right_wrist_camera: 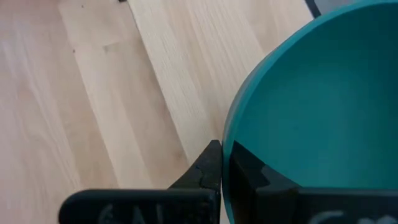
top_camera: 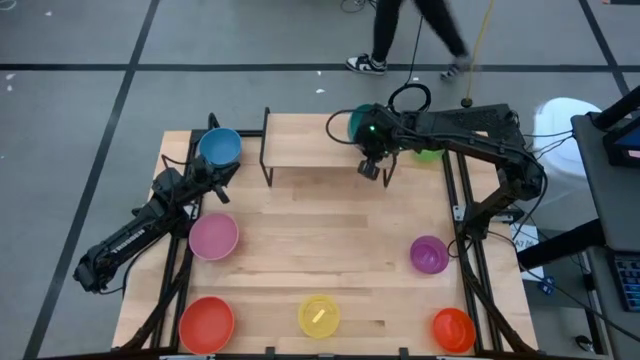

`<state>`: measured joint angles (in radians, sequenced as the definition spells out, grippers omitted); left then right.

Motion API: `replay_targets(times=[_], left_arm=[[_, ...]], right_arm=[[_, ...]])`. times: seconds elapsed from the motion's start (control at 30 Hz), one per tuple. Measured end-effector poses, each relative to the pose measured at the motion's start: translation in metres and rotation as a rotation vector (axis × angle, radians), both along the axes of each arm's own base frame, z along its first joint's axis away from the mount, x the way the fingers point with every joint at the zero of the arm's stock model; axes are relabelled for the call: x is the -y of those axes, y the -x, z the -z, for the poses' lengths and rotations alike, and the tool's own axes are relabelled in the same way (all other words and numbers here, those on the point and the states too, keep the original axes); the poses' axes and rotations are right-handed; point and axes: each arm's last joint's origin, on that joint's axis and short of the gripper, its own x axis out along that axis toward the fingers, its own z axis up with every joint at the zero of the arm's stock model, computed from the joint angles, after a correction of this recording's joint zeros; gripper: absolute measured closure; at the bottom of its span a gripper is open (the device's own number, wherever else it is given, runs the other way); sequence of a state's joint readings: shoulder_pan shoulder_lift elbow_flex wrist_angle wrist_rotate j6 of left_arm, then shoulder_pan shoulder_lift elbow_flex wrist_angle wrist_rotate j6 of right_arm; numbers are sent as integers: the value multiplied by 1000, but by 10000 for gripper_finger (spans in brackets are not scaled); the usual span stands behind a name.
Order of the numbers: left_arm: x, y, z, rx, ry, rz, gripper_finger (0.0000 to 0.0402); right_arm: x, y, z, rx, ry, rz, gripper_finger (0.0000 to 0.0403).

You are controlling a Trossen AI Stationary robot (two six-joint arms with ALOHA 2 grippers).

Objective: Place and stack bowls onto a shelf
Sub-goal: Put the dark green bowl on the shelf, then stack the pink bowl on top of the dark green bowl on the shelf

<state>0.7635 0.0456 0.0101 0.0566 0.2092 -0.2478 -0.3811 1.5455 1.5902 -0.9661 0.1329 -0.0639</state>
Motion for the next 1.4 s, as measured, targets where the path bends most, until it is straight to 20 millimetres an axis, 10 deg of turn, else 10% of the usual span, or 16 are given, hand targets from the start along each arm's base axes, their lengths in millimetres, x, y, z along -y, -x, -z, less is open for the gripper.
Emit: replay_targets(times=[1.4], left_arm=[[0, 0, -1, 16, 13, 2, 378]], right_arm=[[8, -1, 23, 53, -147, -23, 328]])
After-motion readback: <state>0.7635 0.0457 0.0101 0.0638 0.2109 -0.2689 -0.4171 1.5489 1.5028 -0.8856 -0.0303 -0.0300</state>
